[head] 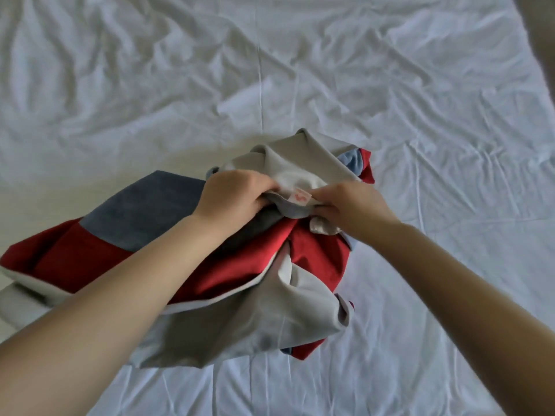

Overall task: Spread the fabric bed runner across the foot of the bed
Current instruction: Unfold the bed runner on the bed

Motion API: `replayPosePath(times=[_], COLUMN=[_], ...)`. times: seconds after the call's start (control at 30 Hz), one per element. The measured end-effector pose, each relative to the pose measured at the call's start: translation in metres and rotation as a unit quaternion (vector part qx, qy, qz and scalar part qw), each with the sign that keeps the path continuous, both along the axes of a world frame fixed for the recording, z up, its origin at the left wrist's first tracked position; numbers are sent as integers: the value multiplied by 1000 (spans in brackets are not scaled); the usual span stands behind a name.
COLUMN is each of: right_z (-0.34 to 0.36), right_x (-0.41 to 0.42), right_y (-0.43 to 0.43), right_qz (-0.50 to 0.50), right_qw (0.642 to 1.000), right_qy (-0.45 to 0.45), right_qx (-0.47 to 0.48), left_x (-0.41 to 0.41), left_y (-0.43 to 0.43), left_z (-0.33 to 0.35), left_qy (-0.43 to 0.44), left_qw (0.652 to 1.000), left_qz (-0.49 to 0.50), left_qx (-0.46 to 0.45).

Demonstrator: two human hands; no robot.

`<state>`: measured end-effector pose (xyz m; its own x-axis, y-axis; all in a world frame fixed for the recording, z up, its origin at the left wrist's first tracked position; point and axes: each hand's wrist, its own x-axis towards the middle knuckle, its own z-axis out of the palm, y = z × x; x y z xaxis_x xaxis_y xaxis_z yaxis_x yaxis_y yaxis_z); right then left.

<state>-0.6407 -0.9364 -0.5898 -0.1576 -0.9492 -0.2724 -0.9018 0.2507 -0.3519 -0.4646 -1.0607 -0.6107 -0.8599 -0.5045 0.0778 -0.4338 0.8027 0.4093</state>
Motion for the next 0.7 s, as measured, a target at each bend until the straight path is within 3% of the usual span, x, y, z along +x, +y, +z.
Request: replayPosePath(times=[0.07,0.2,0.4,0.53,0.7], right_z=[6,10,1,-5,-11], right_x=[-9,-15,-20,-35,-63], right_y=[-9,-20,-26,-37,-46], right_qz=[15,-7,-17,-46,-153], right_qw=[999,994,994,985,983], right_qy=[-3,-28,-44,-125,-92], right_qx=[38,101,100,108,-38], left_x=[3,5,-6,-23,-54], left_y=[-16,-37,-49,-56,-61], left_z=[0,9,6,1,-3], left_qy=[-39,-34,-18,13,4], left_qw=[997,993,997,999,999], left_qz=[-32,-54,-66,-38,3], left_qx=[51,95,18,-24,-48])
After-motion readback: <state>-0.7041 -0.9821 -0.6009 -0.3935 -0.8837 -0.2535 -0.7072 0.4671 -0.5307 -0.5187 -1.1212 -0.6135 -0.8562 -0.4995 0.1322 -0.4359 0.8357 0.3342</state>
